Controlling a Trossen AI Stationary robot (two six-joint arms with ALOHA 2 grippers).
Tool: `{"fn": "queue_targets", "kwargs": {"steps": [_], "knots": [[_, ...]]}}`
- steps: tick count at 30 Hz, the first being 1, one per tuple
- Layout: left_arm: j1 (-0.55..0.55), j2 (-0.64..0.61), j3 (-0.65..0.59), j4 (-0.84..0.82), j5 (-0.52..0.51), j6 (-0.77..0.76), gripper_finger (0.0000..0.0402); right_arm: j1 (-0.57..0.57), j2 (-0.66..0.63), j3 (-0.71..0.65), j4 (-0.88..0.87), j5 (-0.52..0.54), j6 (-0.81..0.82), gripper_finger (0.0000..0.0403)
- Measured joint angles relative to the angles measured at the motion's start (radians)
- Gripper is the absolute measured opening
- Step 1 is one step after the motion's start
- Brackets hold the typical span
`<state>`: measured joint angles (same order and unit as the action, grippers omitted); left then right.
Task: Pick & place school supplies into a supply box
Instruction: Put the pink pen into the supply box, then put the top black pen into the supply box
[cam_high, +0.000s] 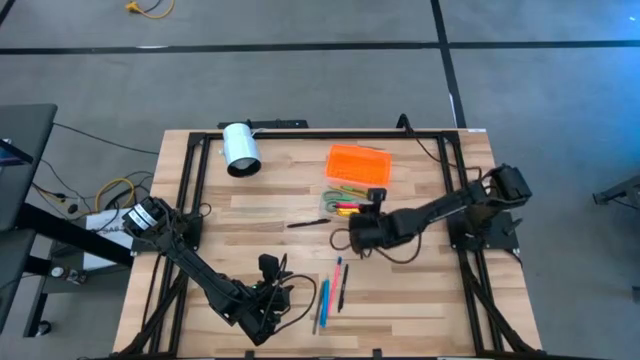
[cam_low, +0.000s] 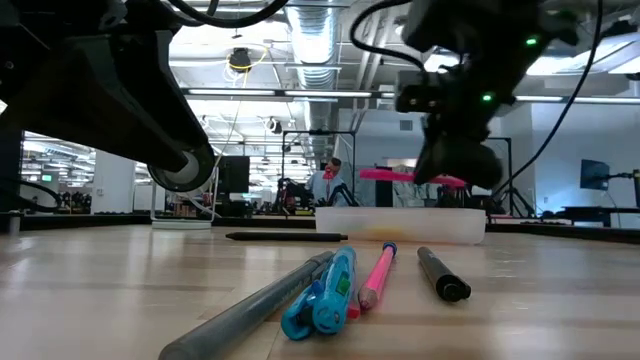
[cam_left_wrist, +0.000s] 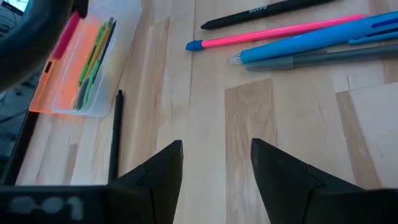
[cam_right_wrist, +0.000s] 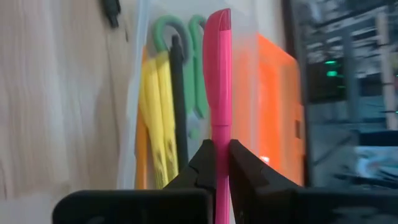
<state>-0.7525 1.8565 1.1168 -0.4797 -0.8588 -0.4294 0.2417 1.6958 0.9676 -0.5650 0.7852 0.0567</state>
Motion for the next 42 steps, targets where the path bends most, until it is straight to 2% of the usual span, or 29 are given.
{"fn": "queue_targets", "kwargs": {"steps": [8, 16, 21, 29, 35, 42], "knots": [[-0.002, 0.000, 0.000, 0.000, 0.035, -0.011, 0.0180, -0.048, 0.000, 0.000, 0.079, -0.037, -0.067, 0.0003], [-0.002, 0.000, 0.000, 0.000, 0.037, -0.044, 0.0180, -0.072, 0.000, 0.000, 0.081, -0.077, -0.023, 0.0015], [-0.002, 0.000, 0.000, 0.000, 0.037, -0.045, 0.0180, -0.110, 0.000, 0.000, 0.080, -0.087, 0.038, 0.0063], [-0.002, 0.000, 0.000, 0.000, 0.038, -0.047, 0.0180, -0.123, 0.000, 0.000, 0.079, -0.128, 0.041, 0.0154], [-0.002, 0.000, 0.000, -0.003, 0.035, -0.038, 0.0180, -0.043, 0.000, 0.000, 0.084, -0.055, 0.048, 0.0178], [0.028, 0.000, 0.000, -0.023, -0.014, -0.023, 0.0180, 0.142, 0.000, 0.000, 0.126, -0.045, 0.102, 0.0157]]}}
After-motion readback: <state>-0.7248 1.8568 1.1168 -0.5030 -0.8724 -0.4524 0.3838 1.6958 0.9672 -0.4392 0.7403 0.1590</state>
